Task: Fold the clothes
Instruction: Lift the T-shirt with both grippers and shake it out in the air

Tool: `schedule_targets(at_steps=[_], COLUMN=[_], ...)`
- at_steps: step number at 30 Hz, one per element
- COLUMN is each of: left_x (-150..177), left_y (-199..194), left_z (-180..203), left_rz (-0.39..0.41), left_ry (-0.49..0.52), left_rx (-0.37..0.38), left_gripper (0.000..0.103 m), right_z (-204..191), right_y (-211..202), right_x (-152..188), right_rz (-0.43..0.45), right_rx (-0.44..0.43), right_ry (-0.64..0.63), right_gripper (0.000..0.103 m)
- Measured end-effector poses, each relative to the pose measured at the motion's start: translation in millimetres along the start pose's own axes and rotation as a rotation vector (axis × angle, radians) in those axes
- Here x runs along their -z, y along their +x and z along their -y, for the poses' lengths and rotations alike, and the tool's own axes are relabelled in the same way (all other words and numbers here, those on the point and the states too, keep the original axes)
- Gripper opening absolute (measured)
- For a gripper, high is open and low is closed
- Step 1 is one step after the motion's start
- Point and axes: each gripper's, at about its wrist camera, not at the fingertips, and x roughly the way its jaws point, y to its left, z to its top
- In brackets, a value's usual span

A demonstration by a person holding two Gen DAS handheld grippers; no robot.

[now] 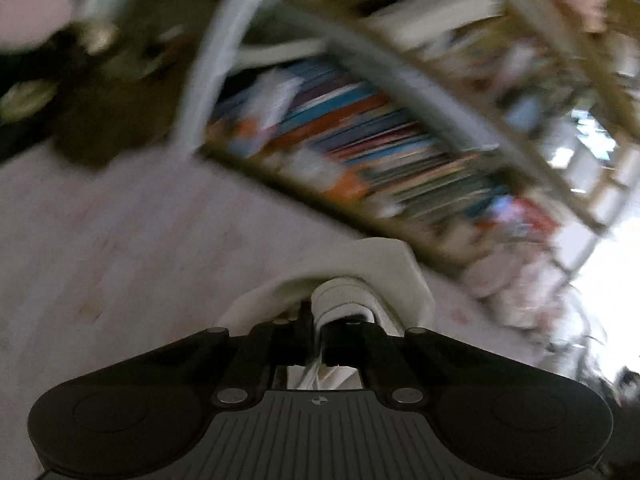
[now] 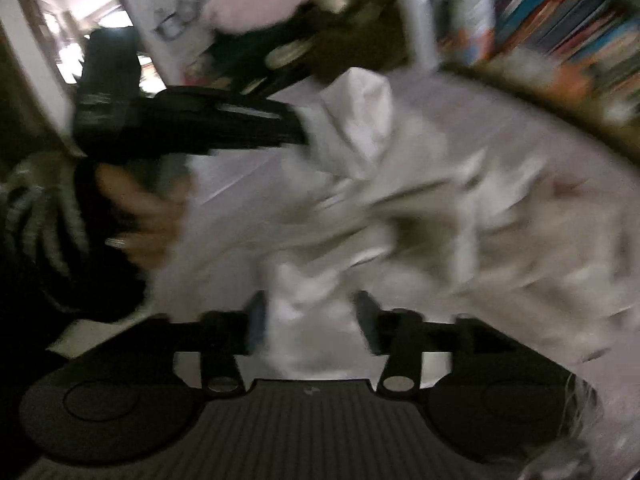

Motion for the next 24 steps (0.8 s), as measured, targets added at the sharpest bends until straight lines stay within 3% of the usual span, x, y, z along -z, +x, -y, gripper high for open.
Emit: schedule_targets(at_steps=[4, 8, 11, 12, 13, 14, 15, 16, 18, 20, 24], left_x=[-14.8, -8.2, 1.3, 3.3, 5.2, 7.4, 9.8, 10.9, 17.0, 27.8, 50.1], left_y=[7.4, 14.8, 12.0, 9.4, 6.7, 3.0, -1.5, -5.0, -15.7, -17.6, -16.2], left_z=[41.7, 72.5, 83.4, 83.4, 83.1, 81.7, 79.7, 76.3, 68.6, 68.9, 72.0], left_rz=[-0.043, -0.098, -0.112, -0.112, -0.111, -0.108, -0.103, -0.100, -0.085, -0.090, -0.115], left_ry=[0.134, 0.234, 0.258, 0.253, 0.246, 0.239, 0.231, 0.218, 0.181, 0.174, 0.173], left_rx=[0.168, 0.249, 0.250, 0.236, 0.215, 0.193, 0.170, 0.152, 0.103, 0.072, 0.018], left_gripper=[0.002, 0.003, 0.003, 0.005, 0.008, 0.010, 0.015, 0.020, 0.062, 0.078, 0.080], right_z=[11.8, 12.8, 19.6, 21.7, 22.8, 24.8, 28.2, 30.3, 36.4, 46.1, 65.9], right_y=[-20.8, -27.9, -14.6, -9.7, -7.0, -6.4, -5.4, -3.6, -0.7, -8.0, -25.4], right_x=[-6.3, -18.6, -27.2, -30.7, -33.0, -35.4, -39.9, -42.9, -51.4, -58.4, -80.2], right_rz=[0.067, 0.150, 0.146, 0.128, 0.106, 0.087, 0.071, 0.064, 0.063, 0.088, 0.167], right_rx=[0.218, 0.278, 0.276, 0.270, 0.245, 0.217, 0.200, 0.211, 0.249, 0.259, 0.245], right_ry=[-0.176, -0.350, -0.465, -0.502, -0.510, -0.498, -0.471, -0.452, -0.430, -0.357, -0.210], right_gripper=[0.069, 0.073, 0.071, 0.065, 0.044, 0.033, 0.018, 0.015, 0.015, 0.014, 0.014])
